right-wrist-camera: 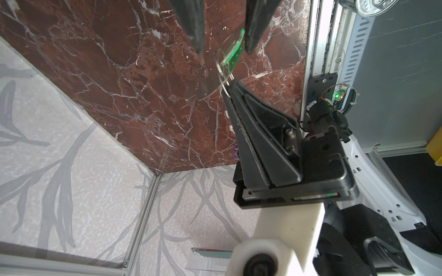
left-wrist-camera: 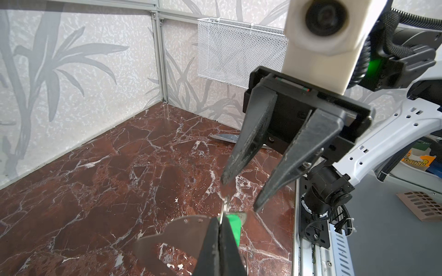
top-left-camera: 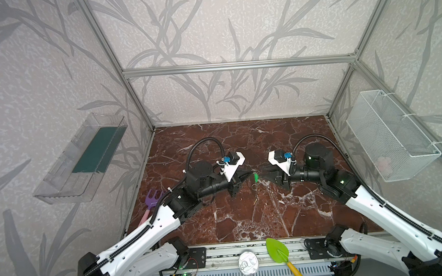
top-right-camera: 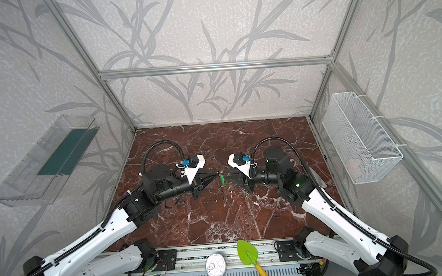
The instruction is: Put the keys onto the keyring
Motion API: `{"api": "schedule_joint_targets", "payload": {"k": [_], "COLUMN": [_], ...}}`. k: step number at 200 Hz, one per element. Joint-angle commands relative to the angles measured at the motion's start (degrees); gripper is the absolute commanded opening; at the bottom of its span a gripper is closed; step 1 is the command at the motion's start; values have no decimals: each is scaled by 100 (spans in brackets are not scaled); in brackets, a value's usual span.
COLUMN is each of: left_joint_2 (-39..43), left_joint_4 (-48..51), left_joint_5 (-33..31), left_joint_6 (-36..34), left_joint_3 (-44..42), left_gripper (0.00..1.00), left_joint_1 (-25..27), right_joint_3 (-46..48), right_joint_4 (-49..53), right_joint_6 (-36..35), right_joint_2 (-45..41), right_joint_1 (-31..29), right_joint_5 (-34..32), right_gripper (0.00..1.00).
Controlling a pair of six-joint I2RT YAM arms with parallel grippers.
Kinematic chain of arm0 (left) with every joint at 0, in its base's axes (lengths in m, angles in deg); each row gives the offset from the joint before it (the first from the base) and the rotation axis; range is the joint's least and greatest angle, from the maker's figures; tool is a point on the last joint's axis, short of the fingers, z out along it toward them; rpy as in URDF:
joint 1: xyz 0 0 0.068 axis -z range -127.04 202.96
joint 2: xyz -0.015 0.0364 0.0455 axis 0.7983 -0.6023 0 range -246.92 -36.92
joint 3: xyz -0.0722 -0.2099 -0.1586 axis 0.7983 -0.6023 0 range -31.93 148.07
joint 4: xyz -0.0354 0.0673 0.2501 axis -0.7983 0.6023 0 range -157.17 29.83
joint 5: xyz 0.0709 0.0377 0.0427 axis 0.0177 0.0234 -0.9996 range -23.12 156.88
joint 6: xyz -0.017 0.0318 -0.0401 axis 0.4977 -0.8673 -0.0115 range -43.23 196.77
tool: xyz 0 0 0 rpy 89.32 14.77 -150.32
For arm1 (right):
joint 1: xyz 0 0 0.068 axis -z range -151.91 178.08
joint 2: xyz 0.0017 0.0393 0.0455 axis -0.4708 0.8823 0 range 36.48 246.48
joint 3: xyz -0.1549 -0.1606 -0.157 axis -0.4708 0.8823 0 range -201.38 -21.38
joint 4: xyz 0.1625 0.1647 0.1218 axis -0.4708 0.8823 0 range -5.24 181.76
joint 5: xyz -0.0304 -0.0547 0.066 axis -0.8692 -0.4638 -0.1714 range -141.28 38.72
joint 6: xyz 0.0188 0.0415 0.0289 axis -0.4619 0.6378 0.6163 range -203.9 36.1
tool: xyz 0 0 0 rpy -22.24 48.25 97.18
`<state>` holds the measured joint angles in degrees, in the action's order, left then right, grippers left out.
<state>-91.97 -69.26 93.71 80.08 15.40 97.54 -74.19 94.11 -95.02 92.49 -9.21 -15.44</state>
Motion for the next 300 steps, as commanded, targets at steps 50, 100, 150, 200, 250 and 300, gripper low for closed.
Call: {"api": "schedule_joint_targets", "payload": {"k": [50,100,150,200,250,300], "left_joint_2": [77,105,258,354,378,414], "left_joint_4": [-406,-424,-416,-407,-490,-529], "left_joint_5": [178,217,155,121,112,121], "left_joint_6": [126,95,56,12,-6,-23], "left_joint_3": [-5,-19,-72,-71,-70,-113], "left_gripper": [0,0,0,0,0,0], "left_joint_1": [20,17,18,16,17,20], "right_joint_3": [17,-43,-44,-58,-97,-88], "right_joint_4": [-471,-326,-43,122,258,370], "right_joint_6": [360,285,146,81,11,-88], "right_joint_2": [181,240,209,217,294,319], "right_joint_1": [-36,-32,-34,-33,-32,-33], "right_joint_5": [247,326,205,250,362,353], "right_gripper": [9,0,0,0,0,0]}}
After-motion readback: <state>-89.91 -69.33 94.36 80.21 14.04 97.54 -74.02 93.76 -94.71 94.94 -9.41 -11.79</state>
